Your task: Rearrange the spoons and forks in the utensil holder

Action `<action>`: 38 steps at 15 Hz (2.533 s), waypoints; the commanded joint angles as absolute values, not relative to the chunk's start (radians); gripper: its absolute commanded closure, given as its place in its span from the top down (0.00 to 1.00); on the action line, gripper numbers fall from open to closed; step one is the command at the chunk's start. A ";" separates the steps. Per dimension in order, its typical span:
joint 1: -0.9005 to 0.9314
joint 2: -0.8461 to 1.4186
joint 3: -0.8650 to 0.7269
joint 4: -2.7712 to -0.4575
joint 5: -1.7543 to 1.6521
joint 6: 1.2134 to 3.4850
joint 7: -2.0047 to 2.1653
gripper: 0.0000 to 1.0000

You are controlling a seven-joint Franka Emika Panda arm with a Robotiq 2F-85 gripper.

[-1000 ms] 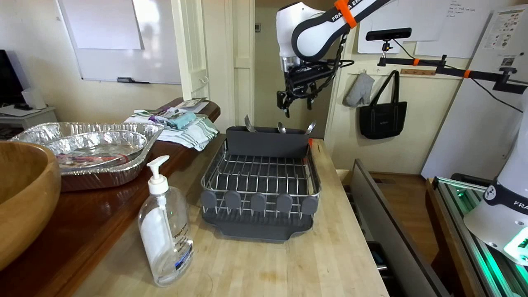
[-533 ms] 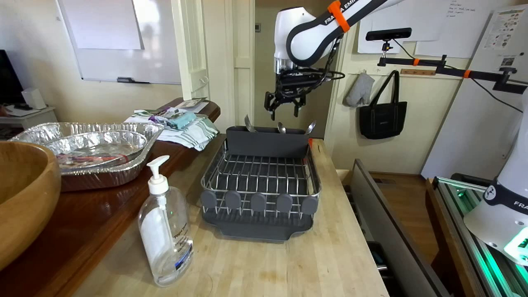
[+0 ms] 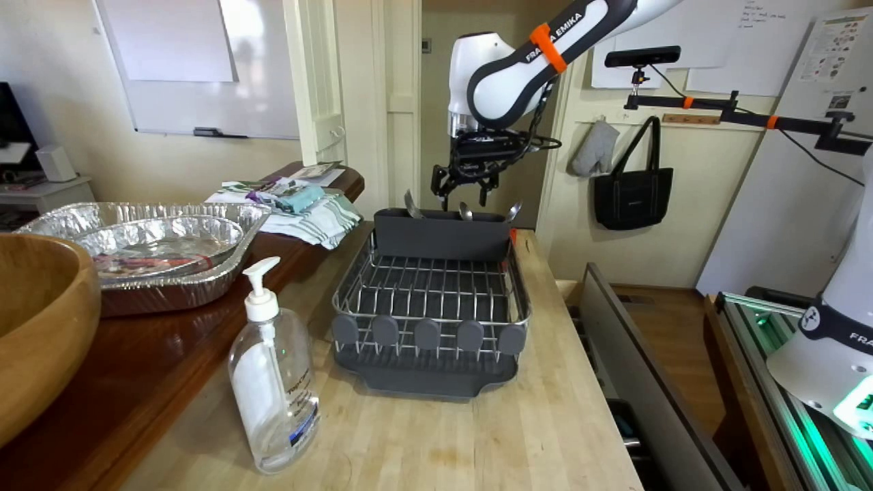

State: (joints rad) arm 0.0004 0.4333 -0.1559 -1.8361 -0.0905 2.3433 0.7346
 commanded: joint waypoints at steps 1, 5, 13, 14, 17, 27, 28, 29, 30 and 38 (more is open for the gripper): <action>0.004 0.454 -0.163 -1.821 -0.088 2.333 0.719 1.00; 0.006 0.433 -0.174 -1.835 -0.111 2.302 0.688 1.00; 0.007 0.399 -0.194 -1.849 -0.164 2.258 0.683 1.00; 0.007 0.392 -0.194 -1.855 -0.162 2.277 0.687 1.00; 0.006 0.381 -0.191 -1.861 -0.165 2.274 0.671 1.00; 0.006 0.252 -0.200 -1.970 -0.212 2.279 0.660 1.00; 0.005 0.226 -0.201 -1.993 -0.230 2.274 0.659 1.00; 0.003 0.196 -0.204 -2.023 -0.253 2.275 0.665 1.00; -0.003 0.167 -0.202 -2.049 -0.267 2.260 0.653 1.00; -0.067 -0.037 -0.186 -2.289 -0.296 2.200 0.525 1.00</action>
